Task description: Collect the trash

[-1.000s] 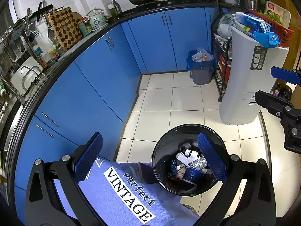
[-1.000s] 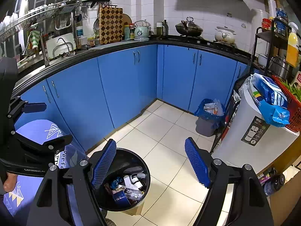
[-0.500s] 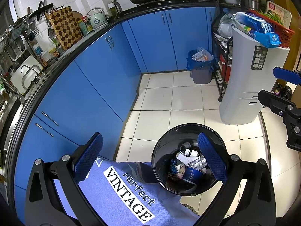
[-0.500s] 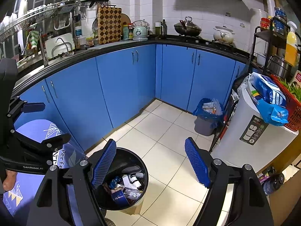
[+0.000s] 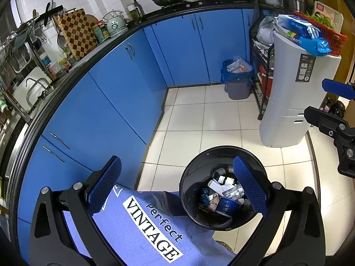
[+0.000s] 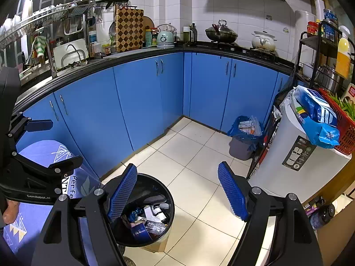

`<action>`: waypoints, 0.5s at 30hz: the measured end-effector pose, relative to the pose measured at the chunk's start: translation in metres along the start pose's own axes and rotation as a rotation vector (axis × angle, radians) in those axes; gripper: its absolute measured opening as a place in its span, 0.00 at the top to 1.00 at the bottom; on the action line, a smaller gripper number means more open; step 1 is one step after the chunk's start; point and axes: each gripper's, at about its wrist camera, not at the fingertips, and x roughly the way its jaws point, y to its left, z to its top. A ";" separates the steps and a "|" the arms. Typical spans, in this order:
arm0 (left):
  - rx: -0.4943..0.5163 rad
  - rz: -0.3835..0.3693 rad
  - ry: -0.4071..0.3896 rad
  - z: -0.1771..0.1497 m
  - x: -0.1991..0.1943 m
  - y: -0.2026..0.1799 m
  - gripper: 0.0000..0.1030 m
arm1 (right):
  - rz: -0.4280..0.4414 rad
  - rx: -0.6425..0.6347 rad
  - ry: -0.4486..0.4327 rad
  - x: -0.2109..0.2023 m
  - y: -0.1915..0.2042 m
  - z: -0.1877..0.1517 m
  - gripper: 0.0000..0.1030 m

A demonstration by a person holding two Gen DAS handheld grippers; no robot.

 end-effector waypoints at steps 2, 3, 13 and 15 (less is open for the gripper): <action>0.001 -0.004 0.002 0.000 0.000 -0.001 0.04 | 0.000 -0.001 0.000 0.000 0.000 0.000 0.29; 0.001 -0.001 0.001 0.000 -0.001 -0.001 0.04 | 0.000 -0.001 0.000 0.000 0.000 0.000 0.29; -0.038 -0.073 -0.011 0.000 -0.004 0.004 0.04 | 0.007 0.004 0.000 -0.002 0.000 -0.003 0.29; -0.034 -0.068 -0.007 -0.001 -0.003 0.004 0.04 | 0.007 0.004 0.000 -0.002 -0.001 -0.003 0.29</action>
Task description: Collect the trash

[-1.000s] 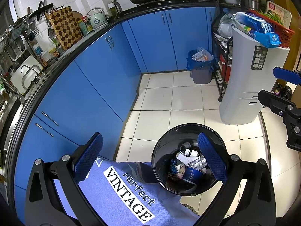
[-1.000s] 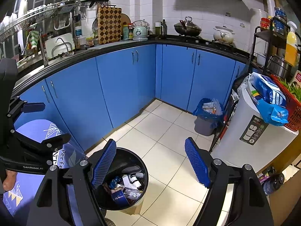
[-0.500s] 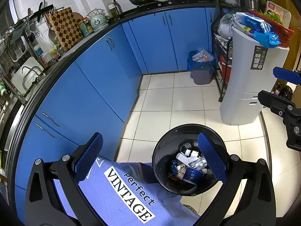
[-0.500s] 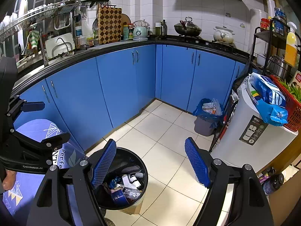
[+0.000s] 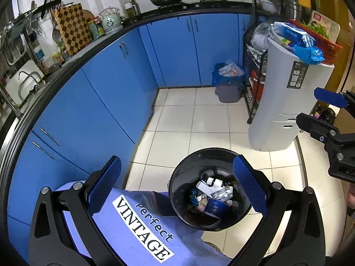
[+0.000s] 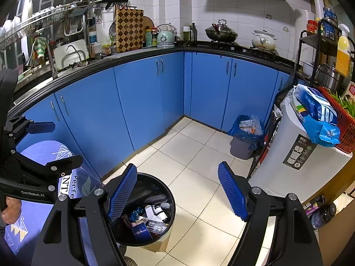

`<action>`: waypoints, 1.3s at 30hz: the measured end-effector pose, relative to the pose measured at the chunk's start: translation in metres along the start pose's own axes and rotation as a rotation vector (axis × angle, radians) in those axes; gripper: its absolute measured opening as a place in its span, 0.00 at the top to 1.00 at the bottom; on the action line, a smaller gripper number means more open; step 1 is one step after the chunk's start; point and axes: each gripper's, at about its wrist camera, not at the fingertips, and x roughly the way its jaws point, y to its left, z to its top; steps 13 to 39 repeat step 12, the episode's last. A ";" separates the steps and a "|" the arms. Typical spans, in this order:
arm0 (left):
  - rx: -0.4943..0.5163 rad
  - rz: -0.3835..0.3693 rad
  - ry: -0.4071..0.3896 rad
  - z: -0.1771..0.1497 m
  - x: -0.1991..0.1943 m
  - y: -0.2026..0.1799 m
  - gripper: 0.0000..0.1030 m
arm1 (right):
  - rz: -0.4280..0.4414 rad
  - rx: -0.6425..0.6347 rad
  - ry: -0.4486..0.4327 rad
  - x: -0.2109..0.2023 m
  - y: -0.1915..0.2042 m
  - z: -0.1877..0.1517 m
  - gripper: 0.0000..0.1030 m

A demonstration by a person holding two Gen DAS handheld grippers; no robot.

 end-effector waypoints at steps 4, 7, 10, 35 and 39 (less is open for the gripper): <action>0.021 0.024 0.024 -0.002 0.003 -0.004 0.04 | 0.000 0.004 0.001 -0.001 -0.001 -0.001 0.29; 0.020 0.037 0.048 -0.001 0.007 -0.005 0.04 | 0.000 0.006 0.001 -0.001 -0.002 -0.001 0.29; 0.014 0.029 0.056 -0.002 0.009 -0.004 0.04 | 0.000 0.005 0.000 -0.001 -0.002 -0.001 0.29; 0.012 0.030 0.055 -0.002 0.009 -0.003 0.04 | -0.001 0.005 0.001 -0.001 -0.002 -0.001 0.29; 0.012 0.030 0.055 -0.002 0.009 -0.003 0.04 | -0.001 0.005 0.001 -0.001 -0.002 -0.001 0.29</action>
